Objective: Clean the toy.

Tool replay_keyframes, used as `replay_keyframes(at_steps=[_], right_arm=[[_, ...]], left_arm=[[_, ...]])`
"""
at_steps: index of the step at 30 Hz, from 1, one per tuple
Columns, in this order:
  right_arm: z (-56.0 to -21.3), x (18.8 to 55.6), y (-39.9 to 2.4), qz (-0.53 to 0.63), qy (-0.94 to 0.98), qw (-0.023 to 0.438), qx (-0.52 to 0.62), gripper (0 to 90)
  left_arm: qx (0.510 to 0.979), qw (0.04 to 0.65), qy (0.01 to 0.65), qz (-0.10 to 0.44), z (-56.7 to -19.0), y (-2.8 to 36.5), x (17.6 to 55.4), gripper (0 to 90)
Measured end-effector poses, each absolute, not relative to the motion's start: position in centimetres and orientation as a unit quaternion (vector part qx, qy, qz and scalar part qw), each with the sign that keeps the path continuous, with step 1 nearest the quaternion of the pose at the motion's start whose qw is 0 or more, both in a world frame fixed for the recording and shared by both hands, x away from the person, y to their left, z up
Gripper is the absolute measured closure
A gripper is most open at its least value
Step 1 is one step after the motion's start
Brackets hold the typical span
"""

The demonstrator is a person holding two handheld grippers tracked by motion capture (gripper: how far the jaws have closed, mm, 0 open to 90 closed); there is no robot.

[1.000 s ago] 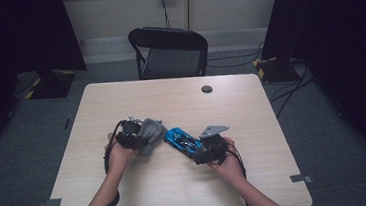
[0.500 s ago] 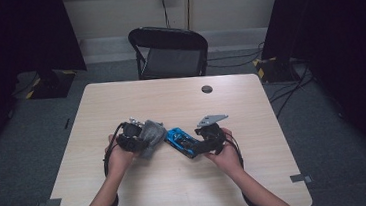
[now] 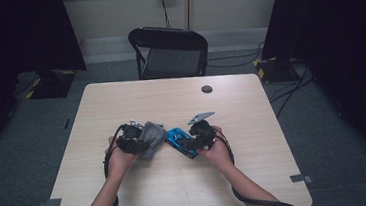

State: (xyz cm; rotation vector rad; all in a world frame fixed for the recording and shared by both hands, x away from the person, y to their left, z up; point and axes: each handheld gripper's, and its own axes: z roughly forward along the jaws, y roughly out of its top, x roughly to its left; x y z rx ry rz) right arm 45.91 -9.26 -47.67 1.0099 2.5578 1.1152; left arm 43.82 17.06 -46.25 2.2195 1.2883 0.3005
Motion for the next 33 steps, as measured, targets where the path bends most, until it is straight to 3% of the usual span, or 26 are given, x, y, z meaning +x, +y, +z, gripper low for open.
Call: replay_keyframes(at_steps=[12,26,30,32,33], right_arm=[[-48.3,46.1,-9.4,0.379,0.861,0.069,0.331,33.9],[-47.7,45.2,-8.6,0.358,0.880,0.128,0.284,34.6],[-47.8,45.5,-8.9,0.368,0.877,0.112,0.288,35.4],[-47.7,45.7,-9.0,0.368,0.878,0.108,0.286,38.0],[-47.4,45.7,-9.0,0.373,0.877,0.107,0.283,43.5]], left_arm=[[0.823,0.274,0.485,0.117,-46.4,16.7,43.9,78.2],[0.827,0.274,0.478,0.114,-46.6,16.0,43.9,77.9],[0.826,0.276,0.478,0.116,-46.6,16.0,43.9,77.9],[0.827,0.276,0.477,0.115,-46.6,16.0,43.9,77.9],[0.825,0.278,0.479,0.114,-46.6,16.0,43.9,77.9]])
